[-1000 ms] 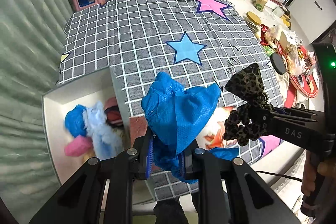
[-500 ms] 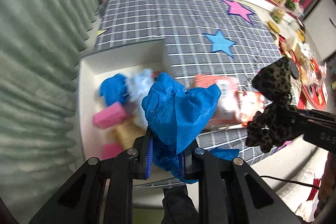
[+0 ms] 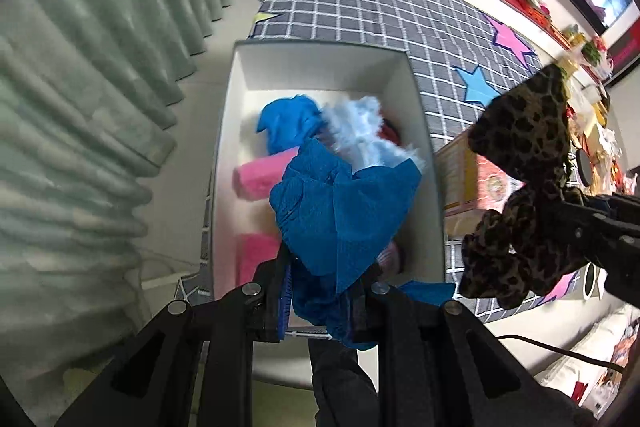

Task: Organize soft objects
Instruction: 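Carry the leopard-print cloth and blue cloth over the white box with both tools, then lower both tools into the box and open them to drop both cloths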

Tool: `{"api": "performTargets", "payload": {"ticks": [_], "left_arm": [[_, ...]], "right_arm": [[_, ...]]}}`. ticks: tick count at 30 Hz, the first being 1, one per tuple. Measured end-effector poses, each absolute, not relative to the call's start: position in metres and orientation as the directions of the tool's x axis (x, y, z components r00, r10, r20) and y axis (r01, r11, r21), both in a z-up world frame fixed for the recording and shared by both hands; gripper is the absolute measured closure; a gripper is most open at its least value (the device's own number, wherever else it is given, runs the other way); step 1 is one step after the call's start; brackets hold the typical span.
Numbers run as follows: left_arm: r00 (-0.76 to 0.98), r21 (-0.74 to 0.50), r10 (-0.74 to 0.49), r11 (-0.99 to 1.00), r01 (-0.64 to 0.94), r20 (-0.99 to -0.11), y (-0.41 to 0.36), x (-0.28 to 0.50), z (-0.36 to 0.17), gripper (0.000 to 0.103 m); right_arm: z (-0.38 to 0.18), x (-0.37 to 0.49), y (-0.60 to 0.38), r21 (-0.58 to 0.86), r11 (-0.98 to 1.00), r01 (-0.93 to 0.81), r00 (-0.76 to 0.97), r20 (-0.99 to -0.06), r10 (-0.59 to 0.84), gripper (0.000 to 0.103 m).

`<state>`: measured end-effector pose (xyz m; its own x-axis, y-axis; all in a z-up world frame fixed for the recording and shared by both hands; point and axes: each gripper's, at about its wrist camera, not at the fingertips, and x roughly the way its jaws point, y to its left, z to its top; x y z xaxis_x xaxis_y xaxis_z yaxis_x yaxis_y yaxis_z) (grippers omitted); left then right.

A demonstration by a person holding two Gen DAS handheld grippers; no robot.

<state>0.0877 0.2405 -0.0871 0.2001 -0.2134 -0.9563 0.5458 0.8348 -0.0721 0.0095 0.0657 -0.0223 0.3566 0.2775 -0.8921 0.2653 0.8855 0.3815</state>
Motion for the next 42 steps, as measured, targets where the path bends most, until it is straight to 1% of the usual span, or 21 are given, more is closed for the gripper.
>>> {"api": "performTargets", "payload": {"ticks": [9, 16, 42], "left_arm": [[0.176, -0.064, -0.174, 0.863, 0.502, -0.969, 0.273, 0.088, -0.104, 0.081], [0.155, -0.068, -0.165, 0.866, 0.495, -0.974, 0.276, 0.087, -0.111, 0.081], [0.138, -0.05, -0.143, 0.849, 0.525, -0.98, 0.263, 0.087, -0.119, 0.081]], "right_arm": [[-0.031, 0.029, 0.096, 0.348, 0.921, 0.174, 0.284, -0.913, 0.292, 0.077], [-0.036, 0.039, 0.105, 0.337, 0.93, 0.146, 0.253, -0.922, 0.294, 0.077], [-0.048, 0.041, 0.105, 0.357, 0.916, 0.182, 0.232, -0.921, 0.313, 0.077]]}}
